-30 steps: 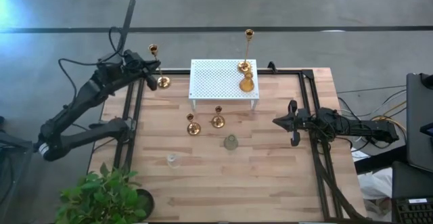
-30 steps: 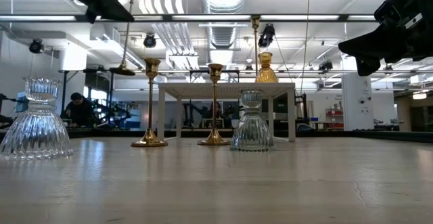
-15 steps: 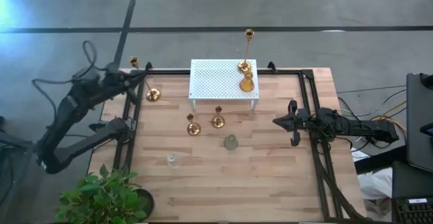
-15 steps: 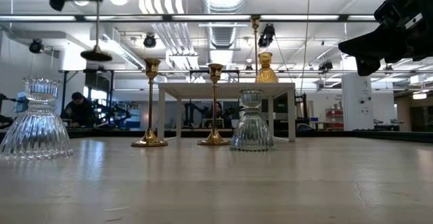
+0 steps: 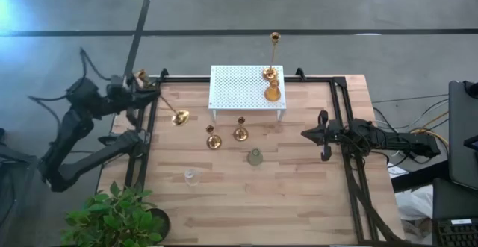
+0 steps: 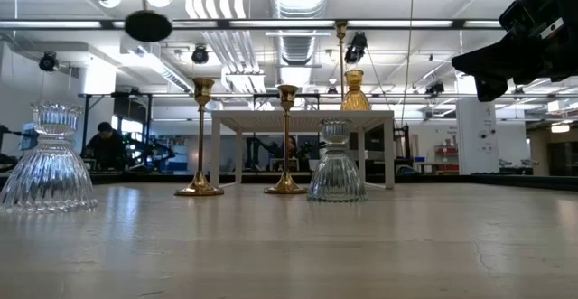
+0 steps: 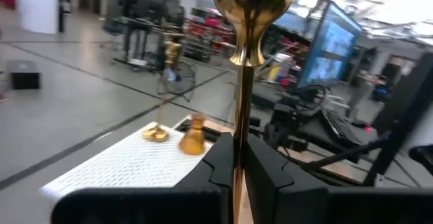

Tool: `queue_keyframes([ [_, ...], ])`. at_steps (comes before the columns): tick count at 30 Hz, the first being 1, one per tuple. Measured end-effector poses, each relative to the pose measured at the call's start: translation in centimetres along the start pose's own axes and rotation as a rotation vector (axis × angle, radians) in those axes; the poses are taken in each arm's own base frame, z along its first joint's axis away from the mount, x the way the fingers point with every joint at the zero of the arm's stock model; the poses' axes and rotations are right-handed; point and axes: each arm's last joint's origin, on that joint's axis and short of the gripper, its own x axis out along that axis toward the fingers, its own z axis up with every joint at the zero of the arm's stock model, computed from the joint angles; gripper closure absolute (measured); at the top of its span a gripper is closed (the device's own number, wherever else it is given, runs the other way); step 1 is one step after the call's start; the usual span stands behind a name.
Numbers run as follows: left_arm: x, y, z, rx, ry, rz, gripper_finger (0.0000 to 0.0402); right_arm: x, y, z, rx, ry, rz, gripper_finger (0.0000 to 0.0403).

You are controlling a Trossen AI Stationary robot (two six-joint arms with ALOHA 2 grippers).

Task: Pick & Place candle stick holders
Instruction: Put the large gold candlestick on the shelf

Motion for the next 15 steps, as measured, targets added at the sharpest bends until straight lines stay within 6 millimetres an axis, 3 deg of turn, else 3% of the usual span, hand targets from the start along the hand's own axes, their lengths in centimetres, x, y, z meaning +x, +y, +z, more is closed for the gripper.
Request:
queue_keyframes([
  [8,6.0,-0.4,-0.1,0.023,0.043,-0.103,0.0382,0.0,0.0,0.0,0.000,0.000,0.001,0.0394],
  [15,11.2,-2.6,-1.4,0.110,0.039,0.081,0.0382,0.0,0.0,0.0,0.000,0.000,0.001,0.0394],
])
